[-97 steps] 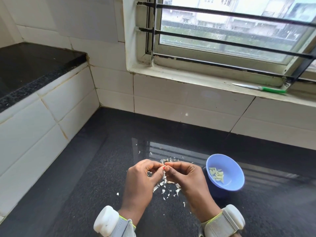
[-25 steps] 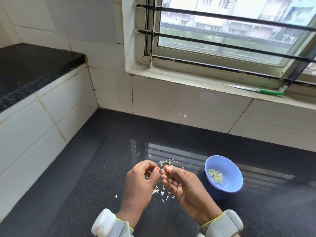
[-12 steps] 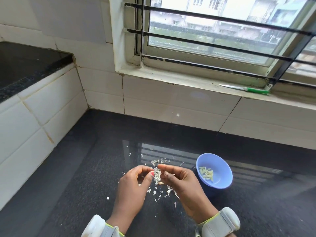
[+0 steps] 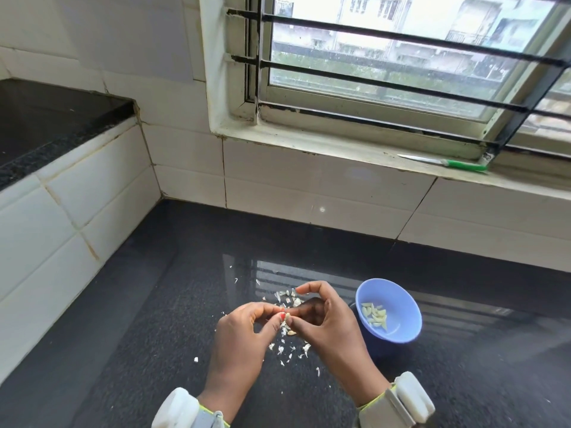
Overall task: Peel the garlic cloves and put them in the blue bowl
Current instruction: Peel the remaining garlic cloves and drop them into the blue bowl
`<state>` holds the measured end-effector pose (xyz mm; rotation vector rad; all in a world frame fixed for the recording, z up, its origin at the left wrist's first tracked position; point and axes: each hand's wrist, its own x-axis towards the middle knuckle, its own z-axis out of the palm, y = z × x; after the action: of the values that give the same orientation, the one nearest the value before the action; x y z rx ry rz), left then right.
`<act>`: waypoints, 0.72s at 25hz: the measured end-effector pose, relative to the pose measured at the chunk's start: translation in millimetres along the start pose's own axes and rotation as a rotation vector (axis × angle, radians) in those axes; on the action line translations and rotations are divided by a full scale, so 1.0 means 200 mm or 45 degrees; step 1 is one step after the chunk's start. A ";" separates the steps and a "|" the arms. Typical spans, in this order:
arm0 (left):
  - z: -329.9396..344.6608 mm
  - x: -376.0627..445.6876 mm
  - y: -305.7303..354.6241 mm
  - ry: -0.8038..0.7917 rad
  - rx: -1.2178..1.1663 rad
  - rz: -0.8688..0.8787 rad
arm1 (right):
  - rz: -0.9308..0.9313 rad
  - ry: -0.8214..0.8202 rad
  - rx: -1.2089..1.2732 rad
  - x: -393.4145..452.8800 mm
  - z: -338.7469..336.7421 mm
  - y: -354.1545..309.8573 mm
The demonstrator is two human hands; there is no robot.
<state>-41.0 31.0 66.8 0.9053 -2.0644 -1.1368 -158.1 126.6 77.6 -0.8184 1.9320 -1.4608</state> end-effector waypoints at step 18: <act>0.00 0.03 0.04 -0.148 -0.322 -0.366 | -0.118 0.078 -0.039 -0.01 0.03 -0.02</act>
<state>-46.8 29.9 74.6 1.0523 -1.8624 -1.5956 -151.6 123.1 80.1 -0.8977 1.9893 -1.5305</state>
